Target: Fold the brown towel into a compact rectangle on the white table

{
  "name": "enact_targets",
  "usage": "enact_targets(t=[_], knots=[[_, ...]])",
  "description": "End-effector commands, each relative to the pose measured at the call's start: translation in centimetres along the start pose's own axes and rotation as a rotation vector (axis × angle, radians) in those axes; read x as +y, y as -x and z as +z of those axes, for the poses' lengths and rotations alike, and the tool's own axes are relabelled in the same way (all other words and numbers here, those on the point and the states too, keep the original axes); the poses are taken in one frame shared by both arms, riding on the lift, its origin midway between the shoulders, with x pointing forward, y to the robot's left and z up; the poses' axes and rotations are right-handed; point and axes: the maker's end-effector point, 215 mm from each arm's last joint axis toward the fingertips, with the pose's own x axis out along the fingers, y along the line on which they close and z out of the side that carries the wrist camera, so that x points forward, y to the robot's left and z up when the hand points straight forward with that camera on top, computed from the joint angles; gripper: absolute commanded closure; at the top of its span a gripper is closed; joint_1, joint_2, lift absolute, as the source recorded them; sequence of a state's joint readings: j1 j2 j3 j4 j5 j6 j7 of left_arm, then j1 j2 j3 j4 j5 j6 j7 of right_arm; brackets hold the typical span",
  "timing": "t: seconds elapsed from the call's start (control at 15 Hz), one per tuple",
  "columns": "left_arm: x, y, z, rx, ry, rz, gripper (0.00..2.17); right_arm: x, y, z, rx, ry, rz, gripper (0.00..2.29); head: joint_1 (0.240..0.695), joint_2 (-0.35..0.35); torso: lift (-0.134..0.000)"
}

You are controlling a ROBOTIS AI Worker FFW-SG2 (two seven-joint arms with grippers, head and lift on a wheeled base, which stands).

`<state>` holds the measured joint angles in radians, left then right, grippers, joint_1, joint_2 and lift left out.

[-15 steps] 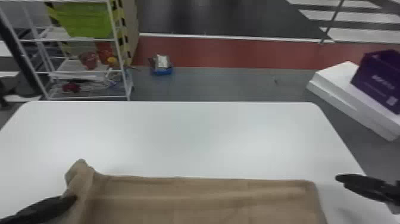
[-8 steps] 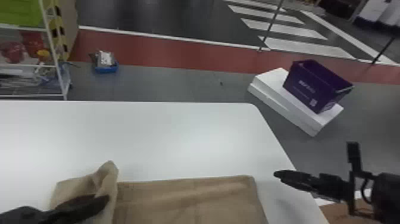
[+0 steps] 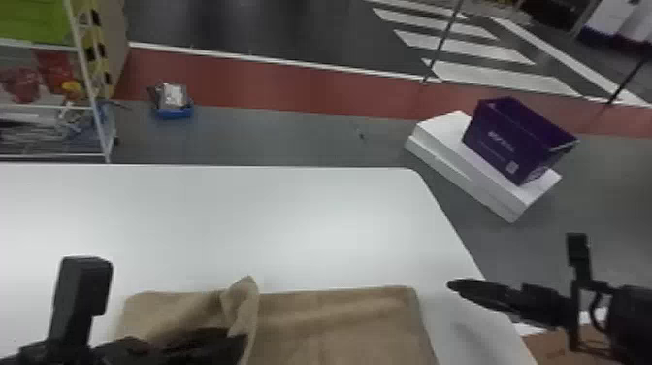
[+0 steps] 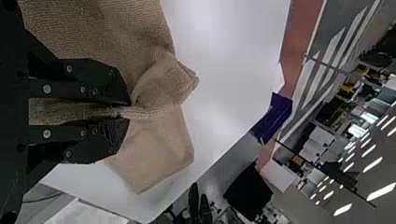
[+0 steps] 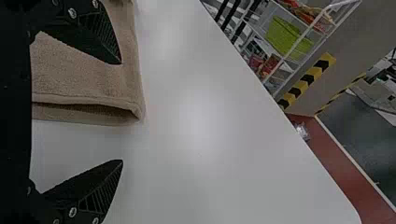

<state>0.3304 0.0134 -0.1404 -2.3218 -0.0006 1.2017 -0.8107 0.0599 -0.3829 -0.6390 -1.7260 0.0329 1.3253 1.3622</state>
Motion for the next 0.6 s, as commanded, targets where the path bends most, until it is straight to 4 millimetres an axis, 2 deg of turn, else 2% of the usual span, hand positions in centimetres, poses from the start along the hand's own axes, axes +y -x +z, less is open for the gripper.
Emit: enact_targets(t=[0.0,0.2,0.33,0.4,0.53], knots=[[-1.8,-1.4,-0.2,0.006,-0.020,-0.045,0.00,0.6,-0.7,-0.2,0.011,-0.007,0.017,0.14,0.695,-0.350,-0.124],[-2.7,-2.3,0.3,-0.008,-0.032,-0.049,0.03,1.0,-0.7,0.3,0.006,-0.006,0.019,0.13,0.695,-0.350,-0.124],[-2.0,-2.1,0.5,-0.014,-0.034,-0.026,0.03,1.9,-0.5,0.1,0.005,-0.044,0.034,0.13,0.695,-0.350,-0.124],[-1.4,-1.6,0.8,-0.024,-0.036,-0.020,0.03,2.8,-0.5,0.0,0.008,-0.072,0.053,0.13,0.695,-0.350,-0.124],[1.7,1.4,2.1,-0.108,-0.023,0.014,0.03,5.2,-0.7,-1.0,0.032,-0.107,0.082,0.13,0.695,-0.350,-0.124]])
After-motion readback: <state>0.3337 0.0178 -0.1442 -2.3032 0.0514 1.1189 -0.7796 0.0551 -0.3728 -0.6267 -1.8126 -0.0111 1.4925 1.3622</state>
